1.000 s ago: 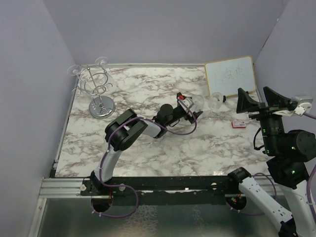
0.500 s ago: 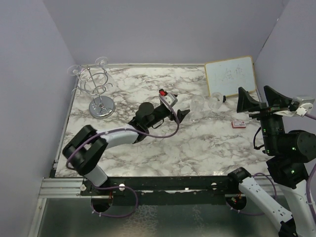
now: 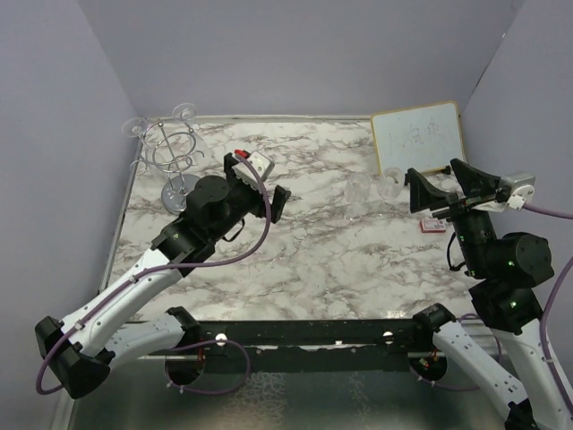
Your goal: Take the wine glass off the wine glass rack
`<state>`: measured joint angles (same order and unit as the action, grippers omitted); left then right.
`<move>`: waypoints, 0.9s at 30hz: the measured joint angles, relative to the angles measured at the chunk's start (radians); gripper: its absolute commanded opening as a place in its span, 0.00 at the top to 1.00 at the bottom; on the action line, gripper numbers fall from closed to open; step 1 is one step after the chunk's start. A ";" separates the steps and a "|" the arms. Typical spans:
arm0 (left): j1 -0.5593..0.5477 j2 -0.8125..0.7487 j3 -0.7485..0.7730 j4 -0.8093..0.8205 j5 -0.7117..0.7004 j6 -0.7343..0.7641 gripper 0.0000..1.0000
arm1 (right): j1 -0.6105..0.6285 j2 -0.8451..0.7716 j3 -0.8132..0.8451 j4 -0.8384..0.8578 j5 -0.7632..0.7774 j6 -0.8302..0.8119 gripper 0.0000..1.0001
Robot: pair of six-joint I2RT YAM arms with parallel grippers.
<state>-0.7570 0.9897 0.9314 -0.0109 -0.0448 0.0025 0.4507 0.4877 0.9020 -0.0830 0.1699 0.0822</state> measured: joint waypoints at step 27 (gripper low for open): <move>0.412 0.314 0.646 -0.501 -0.260 -0.131 0.01 | 0.000 0.027 -0.021 0.017 -0.126 0.000 0.00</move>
<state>-0.3447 1.3041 1.5776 -0.5117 -0.3046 -0.1287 0.4507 0.5152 0.8814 -0.0662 0.0441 0.0822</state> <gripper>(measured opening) 0.991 0.997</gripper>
